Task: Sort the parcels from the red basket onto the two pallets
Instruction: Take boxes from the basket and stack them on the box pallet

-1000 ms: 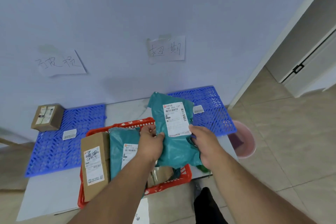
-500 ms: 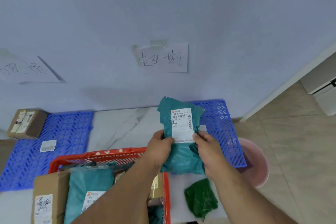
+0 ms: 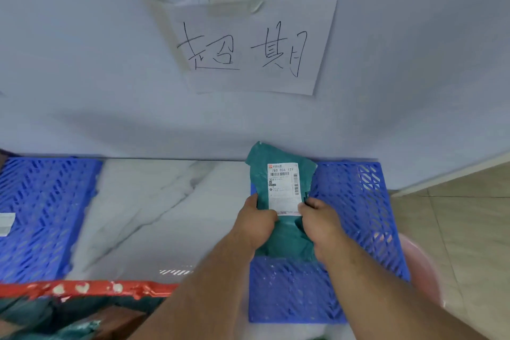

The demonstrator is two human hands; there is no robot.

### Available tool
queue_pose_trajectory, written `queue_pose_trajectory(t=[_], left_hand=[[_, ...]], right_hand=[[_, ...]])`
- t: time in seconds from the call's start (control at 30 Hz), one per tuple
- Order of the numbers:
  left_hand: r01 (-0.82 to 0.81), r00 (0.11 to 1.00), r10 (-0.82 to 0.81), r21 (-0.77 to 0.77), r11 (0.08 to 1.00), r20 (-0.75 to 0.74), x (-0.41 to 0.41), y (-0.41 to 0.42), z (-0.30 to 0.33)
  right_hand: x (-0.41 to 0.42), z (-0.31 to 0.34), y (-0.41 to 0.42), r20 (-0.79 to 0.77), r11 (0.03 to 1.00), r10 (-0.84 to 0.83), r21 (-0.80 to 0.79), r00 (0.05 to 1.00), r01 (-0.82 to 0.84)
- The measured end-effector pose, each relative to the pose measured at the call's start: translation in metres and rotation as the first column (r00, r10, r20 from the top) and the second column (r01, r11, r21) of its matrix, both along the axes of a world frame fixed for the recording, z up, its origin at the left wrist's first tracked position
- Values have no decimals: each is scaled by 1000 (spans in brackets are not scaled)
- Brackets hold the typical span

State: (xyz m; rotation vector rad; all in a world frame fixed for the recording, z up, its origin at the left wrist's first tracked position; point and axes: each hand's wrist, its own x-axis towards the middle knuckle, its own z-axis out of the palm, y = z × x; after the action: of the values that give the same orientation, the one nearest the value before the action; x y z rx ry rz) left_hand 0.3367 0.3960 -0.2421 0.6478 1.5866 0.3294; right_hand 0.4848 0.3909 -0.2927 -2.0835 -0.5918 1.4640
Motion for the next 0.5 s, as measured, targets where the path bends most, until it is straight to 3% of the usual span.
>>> queue_pose_trajectory(t=[0.27, 0.5], left_hand=[[31, 998, -31, -3, 1000, -47, -5, 16, -47], [94, 992, -92, 20, 995, -83, -7, 0, 7]], right_hand=[[-7, -33, 17, -28, 992, 111, -62, 993, -112], [-9, -13, 5, -10, 988, 134, -70, 991, -134]])
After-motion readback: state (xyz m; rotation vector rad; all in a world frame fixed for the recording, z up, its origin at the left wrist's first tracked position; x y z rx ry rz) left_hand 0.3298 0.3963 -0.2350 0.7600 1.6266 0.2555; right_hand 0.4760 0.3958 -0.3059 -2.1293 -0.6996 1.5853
